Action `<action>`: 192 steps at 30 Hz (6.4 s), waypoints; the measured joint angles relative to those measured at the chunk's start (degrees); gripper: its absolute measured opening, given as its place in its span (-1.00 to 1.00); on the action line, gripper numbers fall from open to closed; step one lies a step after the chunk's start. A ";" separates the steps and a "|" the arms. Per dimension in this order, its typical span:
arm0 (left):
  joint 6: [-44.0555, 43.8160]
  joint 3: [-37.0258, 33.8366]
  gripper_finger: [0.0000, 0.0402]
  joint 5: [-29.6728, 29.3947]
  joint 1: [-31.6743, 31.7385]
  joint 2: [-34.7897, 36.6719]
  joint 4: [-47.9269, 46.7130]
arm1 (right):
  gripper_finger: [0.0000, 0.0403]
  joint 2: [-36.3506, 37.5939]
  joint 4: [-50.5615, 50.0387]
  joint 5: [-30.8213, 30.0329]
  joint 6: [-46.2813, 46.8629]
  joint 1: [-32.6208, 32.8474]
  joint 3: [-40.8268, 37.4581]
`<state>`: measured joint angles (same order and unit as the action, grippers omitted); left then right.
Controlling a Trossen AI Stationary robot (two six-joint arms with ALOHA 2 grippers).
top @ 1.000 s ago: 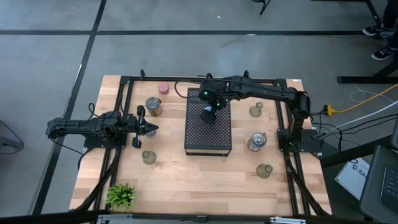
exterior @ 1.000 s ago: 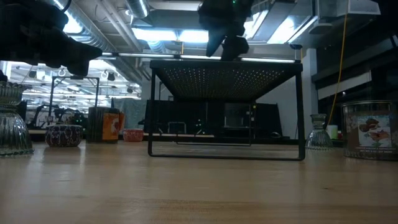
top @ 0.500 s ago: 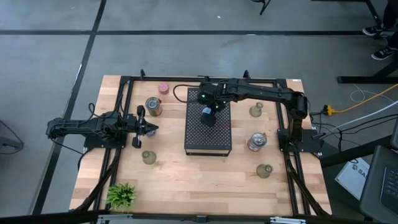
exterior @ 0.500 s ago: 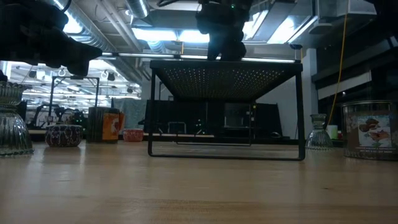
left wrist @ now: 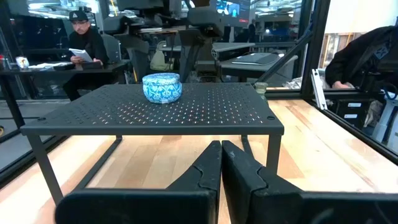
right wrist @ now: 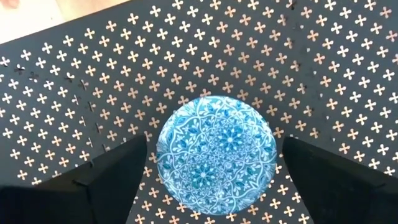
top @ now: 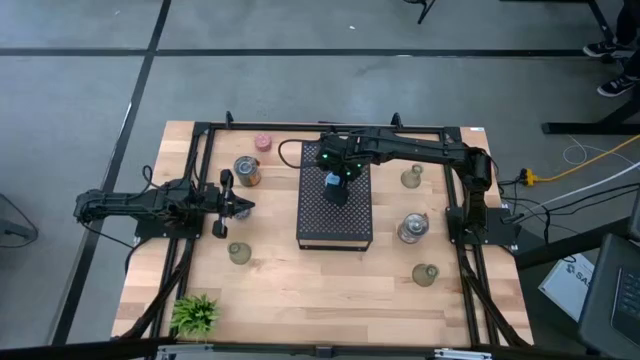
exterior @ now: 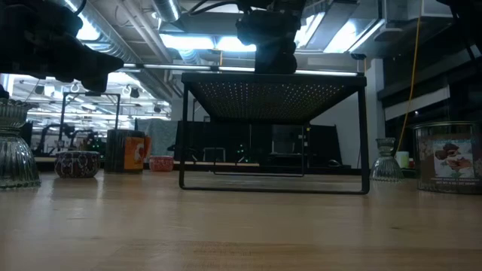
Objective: Pick & Place candle stick holders
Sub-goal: Put the patterned blue scented candle on the shelf, then put the top glass candle holder on the shelf
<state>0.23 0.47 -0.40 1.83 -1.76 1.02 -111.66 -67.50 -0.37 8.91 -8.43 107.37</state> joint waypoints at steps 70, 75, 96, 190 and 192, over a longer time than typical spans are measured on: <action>-0.01 0.01 -0.97 0.00 -0.02 -0.01 0.00 | 0.47 3.02 -7.90 -3.05 3.08 0.20 -3.28; -0.02 0.00 -0.97 0.00 -0.02 0.00 0.00 | 0.47 4.24 -7.61 -3.07 3.08 0.20 -5.32; -0.02 0.00 -0.97 0.00 -0.02 0.00 0.00 | 0.55 6.75 -5.43 -4.12 4.17 0.17 -9.68; -0.01 0.01 -0.97 0.00 0.00 -0.01 0.00 | 0.93 35.01 -4.66 -8.45 11.30 -20.82 -38.71; -0.02 0.00 -0.97 0.00 -0.02 -0.02 0.00 | 0.93 35.01 -5.34 -8.46 11.75 -21.85 -39.20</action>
<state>0.21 0.47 -0.40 1.81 -1.78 1.02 -76.64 -72.83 -8.83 20.66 -30.28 68.17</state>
